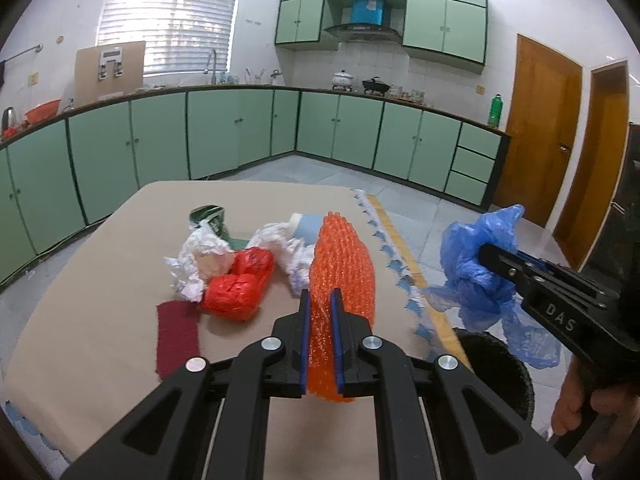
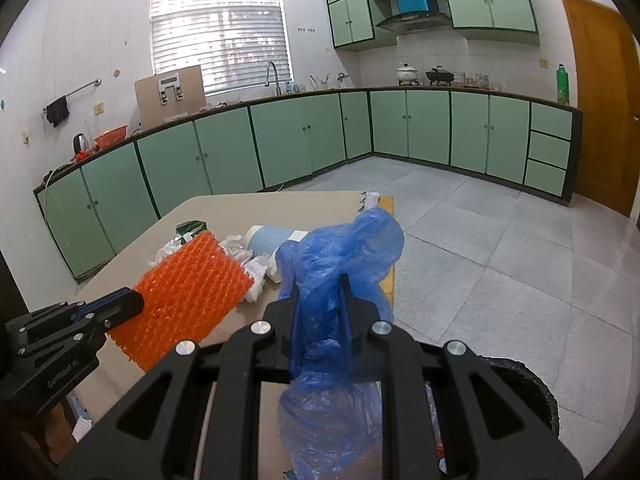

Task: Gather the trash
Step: 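Lift the bag and foam net and carry both tools over the black bin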

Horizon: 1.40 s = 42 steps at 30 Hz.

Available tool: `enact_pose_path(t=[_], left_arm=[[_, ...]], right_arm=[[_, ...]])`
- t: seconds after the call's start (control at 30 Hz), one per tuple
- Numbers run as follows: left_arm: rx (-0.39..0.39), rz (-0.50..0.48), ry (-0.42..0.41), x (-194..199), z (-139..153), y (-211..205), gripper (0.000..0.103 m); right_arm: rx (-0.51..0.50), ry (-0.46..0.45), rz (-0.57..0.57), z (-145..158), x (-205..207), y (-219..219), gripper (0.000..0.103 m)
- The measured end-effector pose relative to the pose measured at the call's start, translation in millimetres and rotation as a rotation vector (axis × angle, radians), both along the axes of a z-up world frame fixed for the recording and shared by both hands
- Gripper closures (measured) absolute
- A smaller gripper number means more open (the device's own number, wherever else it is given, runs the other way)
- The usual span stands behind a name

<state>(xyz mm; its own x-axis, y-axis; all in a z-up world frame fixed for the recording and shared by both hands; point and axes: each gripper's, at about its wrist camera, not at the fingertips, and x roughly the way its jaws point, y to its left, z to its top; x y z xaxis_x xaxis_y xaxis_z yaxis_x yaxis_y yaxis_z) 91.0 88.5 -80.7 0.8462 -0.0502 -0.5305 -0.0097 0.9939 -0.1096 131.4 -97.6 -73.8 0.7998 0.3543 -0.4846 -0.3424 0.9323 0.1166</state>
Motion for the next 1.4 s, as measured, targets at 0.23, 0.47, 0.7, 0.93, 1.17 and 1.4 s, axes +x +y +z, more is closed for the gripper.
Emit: enact_pose_path(t=[0.23, 0.47, 0.7, 0.93, 1.17, 1.4], left_arm=[[0.001, -0.042, -0.009, 0.3, 4.9, -18.7, 0.094], [0.006, -0.092, -0.019, 6.2, 6.6, -43.1, 0.094], [0.006, -0.163, -0.030, 16.4, 9.2, -77.5, 0.094], [0.002, -0.243, -0.041, 25.3, 9.9, -118.3, 0.094], [-0.016, -0.310, -0.031, 36.3, 4.8, -158.4, 0.094], [-0.008, -0.357, 0.005, 48.6, -10.7, -194.2, 0.094]], right_arm=[[-0.005, -0.023, -0.038, 7.8, -9.0, -17.0, 0.088], [-0.015, -0.037, -0.096, 14.6, -15.7, -44.6, 0.088], [-0.022, -0.049, -0.162, 16.0, -22.3, -76.5, 0.088], [-0.029, -0.045, -0.244, 11.2, -29.1, -113.2, 0.088], [-0.041, -0.030, -0.327, 1.4, -34.5, -148.7, 0.088], [-0.056, 0.025, -0.394, -24.2, -31.3, -180.5, 0.088]])
